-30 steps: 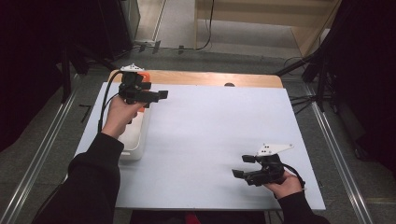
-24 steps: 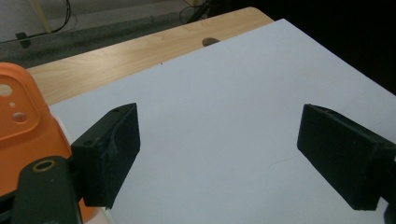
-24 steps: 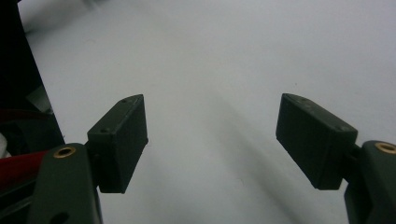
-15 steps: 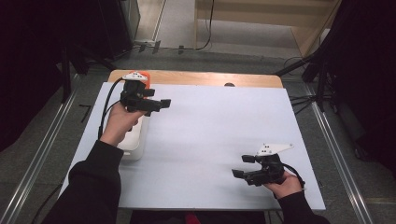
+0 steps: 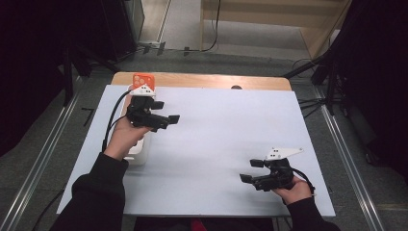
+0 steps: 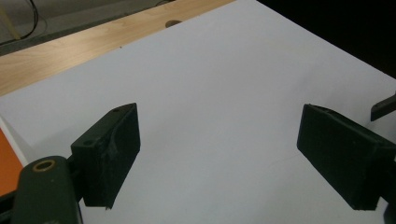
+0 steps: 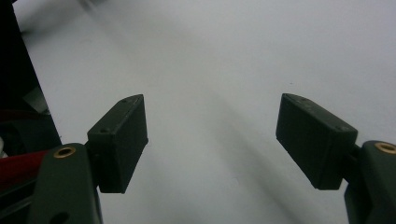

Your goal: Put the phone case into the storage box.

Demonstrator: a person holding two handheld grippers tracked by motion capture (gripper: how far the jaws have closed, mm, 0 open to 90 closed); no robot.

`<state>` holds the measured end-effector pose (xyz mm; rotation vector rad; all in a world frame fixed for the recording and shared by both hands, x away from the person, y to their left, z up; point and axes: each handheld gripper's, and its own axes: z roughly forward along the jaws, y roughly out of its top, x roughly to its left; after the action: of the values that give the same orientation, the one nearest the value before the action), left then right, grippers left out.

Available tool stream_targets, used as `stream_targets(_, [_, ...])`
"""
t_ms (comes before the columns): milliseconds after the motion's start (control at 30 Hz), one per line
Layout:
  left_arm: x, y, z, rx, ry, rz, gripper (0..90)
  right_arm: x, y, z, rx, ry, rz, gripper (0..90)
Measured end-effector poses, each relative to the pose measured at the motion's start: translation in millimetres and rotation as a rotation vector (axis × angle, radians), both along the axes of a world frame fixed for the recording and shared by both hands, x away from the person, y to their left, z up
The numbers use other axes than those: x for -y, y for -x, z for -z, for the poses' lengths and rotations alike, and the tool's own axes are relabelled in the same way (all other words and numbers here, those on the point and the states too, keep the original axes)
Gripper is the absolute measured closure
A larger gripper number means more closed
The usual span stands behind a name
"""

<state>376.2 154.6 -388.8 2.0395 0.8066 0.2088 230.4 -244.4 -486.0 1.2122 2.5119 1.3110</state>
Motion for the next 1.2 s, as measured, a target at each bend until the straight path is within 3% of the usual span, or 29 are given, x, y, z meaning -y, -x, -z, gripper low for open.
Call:
stream_targets(467, [3.2,19.3,10.1,-0.012,0.039,0.058,13.5,1.4,-0.9,0.5,0.004,0.005,0.004,23.7])
stream_targets(867, [3.6,32.7,23.8,-0.033,0.008,0.085,13.5,1.1,-0.9,0.7,0.007,0.007,0.001,23.7])
stream_targets(1200, [1.4,45.3,28.2,-0.016,0.009,0.112,13.5,0.5,-0.8,0.9,-0.001,0.006,0.003,23.7])
